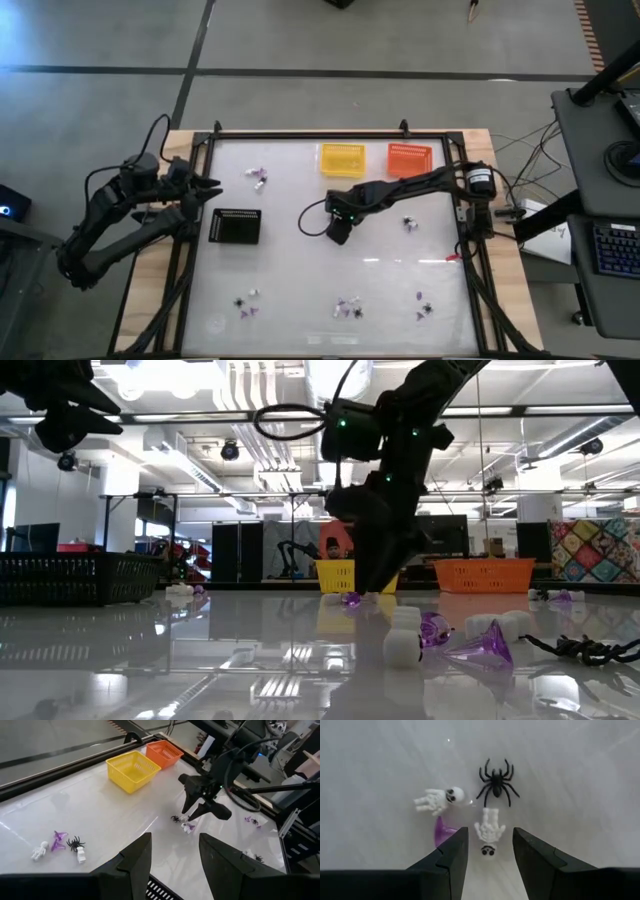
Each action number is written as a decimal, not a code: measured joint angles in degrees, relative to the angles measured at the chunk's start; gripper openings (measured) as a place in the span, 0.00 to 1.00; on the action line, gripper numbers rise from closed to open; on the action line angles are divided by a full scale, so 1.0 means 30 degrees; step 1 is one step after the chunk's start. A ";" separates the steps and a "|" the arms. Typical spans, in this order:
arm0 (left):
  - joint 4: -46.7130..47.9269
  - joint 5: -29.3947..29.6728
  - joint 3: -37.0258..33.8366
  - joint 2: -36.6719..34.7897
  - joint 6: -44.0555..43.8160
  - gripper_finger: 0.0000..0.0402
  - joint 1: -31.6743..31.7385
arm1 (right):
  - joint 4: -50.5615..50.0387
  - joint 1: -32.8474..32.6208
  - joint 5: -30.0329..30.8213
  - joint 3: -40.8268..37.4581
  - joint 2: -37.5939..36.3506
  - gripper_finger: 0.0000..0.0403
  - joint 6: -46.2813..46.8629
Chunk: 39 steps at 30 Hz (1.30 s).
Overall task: Sort Halloween decoration
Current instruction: Put the white skeleton toy into the orange bin
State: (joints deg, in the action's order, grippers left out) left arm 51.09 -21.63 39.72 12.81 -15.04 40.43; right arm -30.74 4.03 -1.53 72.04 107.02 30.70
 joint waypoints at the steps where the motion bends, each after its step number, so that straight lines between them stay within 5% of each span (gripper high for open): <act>1: 0.0018 -0.0001 0.0000 -0.0028 0.0003 0.37 0.0001 | -0.0031 0.0000 0.0007 -0.0048 0.0069 0.36 -0.0001; 9: 0.0015 0.0007 0.0000 -0.0069 -0.0002 0.37 0.0000 | -0.0116 0.0080 0.0050 -0.0069 0.0473 0.33 0.0091; 17: 0.0015 0.0007 0.0000 -0.0069 -0.0002 0.37 -0.0001 | -0.0329 0.0133 -0.0177 0.0050 0.0436 0.05 0.0272; 26: 0.0065 0.0015 0.0000 -0.0069 -0.0002 0.37 0.0005 | -0.4593 0.0232 -0.0530 0.2398 0.0327 0.03 -0.0338; 39: 0.0182 0.0015 0.0000 -0.0069 -0.0140 0.37 0.0004 | -0.9015 0.2637 0.2584 0.2666 -0.2111 0.03 -0.1588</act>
State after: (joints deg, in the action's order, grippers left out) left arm 51.64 -21.58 39.72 12.60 -15.46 40.44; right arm -57.78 11.94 6.22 80.04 100.69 25.93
